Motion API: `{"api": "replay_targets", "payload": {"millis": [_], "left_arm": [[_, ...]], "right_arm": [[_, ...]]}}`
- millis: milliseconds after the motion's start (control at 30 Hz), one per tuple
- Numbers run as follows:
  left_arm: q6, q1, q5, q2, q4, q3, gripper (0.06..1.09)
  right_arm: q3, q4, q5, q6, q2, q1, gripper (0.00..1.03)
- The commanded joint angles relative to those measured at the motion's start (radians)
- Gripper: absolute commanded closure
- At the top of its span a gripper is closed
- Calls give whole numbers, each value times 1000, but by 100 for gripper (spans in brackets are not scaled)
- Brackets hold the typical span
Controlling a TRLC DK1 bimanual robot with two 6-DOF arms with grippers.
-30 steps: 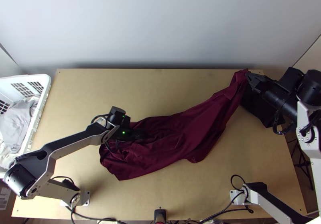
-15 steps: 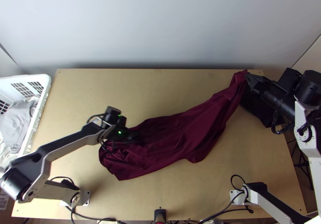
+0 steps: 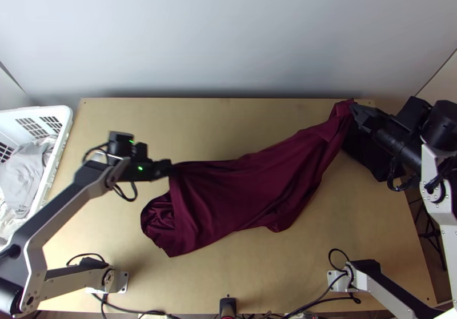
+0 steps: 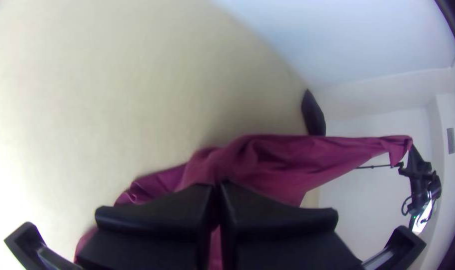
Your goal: Fold the t-shirt
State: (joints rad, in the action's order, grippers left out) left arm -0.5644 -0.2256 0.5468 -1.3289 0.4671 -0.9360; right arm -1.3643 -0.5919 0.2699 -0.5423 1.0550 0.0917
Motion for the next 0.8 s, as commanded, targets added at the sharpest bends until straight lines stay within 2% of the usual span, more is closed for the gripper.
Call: {"api": "replay_targets", "payload": {"millis": [0,200,333,533,767], "left_arm": [[-28,152,1,62,94,-136,105],[-61,287,1,119,189,-319,105],[-100,351,2,191,189,-454,105],[-180,427,2,289,162,-676,105],[-235,480,-2,433,79,-733,105]], "right_arm": [[-33,1,-5,1,-9,-7,100],[-156,-13,-6,-16,-41,-44,100],[-268,-46,-24,4,-75,-61,100],[-631,-112,-69,2,-26,-107,100],[-904,-143,-66,-22,30,-138,100]]}}
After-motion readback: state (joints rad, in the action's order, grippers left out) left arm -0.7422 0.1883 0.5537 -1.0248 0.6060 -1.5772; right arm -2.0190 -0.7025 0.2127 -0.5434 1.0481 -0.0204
